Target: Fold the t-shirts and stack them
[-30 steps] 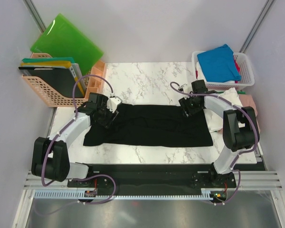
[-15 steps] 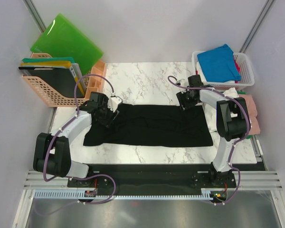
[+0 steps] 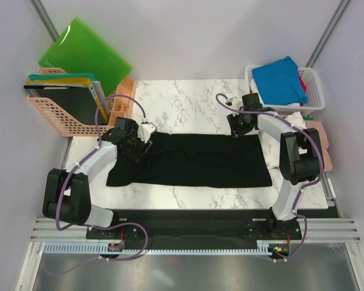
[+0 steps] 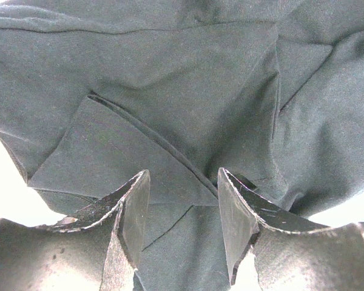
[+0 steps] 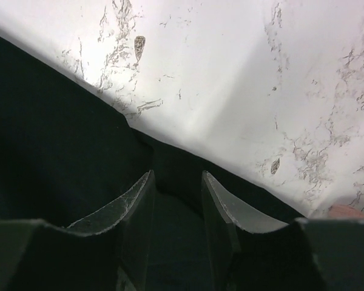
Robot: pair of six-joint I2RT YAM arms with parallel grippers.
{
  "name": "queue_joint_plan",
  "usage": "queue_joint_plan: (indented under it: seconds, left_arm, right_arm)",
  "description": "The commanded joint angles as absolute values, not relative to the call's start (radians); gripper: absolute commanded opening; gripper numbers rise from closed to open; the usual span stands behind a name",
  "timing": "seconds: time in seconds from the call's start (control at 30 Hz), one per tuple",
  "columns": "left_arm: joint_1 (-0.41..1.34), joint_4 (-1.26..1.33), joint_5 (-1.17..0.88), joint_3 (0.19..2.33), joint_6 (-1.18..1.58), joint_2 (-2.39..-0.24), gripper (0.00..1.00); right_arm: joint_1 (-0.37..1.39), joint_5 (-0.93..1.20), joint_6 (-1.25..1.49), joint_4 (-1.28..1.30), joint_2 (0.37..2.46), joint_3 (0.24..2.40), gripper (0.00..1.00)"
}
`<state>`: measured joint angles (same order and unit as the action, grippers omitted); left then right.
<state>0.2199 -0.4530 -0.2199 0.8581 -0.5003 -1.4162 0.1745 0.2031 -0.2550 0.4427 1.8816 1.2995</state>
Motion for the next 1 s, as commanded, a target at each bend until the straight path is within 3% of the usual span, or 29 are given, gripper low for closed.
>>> queue_joint_plan:
  seconds: [0.0, 0.2, 0.33, 0.47, 0.6, 0.63, 0.67, 0.97]
  left_arm:
    - [0.216, -0.413, -0.235, 0.876, -0.532, -1.424, 0.56]
    - [0.216, -0.403, -0.232, 0.871, -0.534, -1.434, 0.56]
    - [0.216, -0.396, -0.235, 0.864, -0.534, -1.440, 0.56]
    - [0.216, -0.390, -0.235, 0.858, -0.532, -1.440, 0.56]
    - [0.216, -0.391, -0.229, 0.856, -0.535, -1.439, 0.56]
    - [0.216, -0.391, -0.227, 0.853, -0.538, -1.439, 0.56]
    - [0.216, -0.391, -0.226, 0.854, -0.540, -1.437, 0.56]
    - [0.216, -0.390, -0.219, 0.853, -0.545, -1.448, 0.56]
  right_arm:
    - [0.176, 0.218, -0.241, 0.428, 1.836, 1.279, 0.44]
    - [0.176, 0.235, -0.239, 0.436, 1.822, 1.246, 0.46]
    - [0.176, 0.239, -0.235, 0.436, 1.830, 1.236, 0.56]
    - [0.178, 0.241, -0.229, 0.422, 1.858, 1.230, 0.59]
    - [0.178, 0.245, -0.224, 0.411, 1.881, 1.232, 0.35]
    - [0.178, 0.245, -0.224, 0.411, 1.882, 1.232, 0.17]
    - [0.176, 0.244, -0.222, 0.413, 1.884, 1.235, 0.11]
    - [0.178, 0.226, -0.252, 0.451, 1.778, 1.210, 0.00]
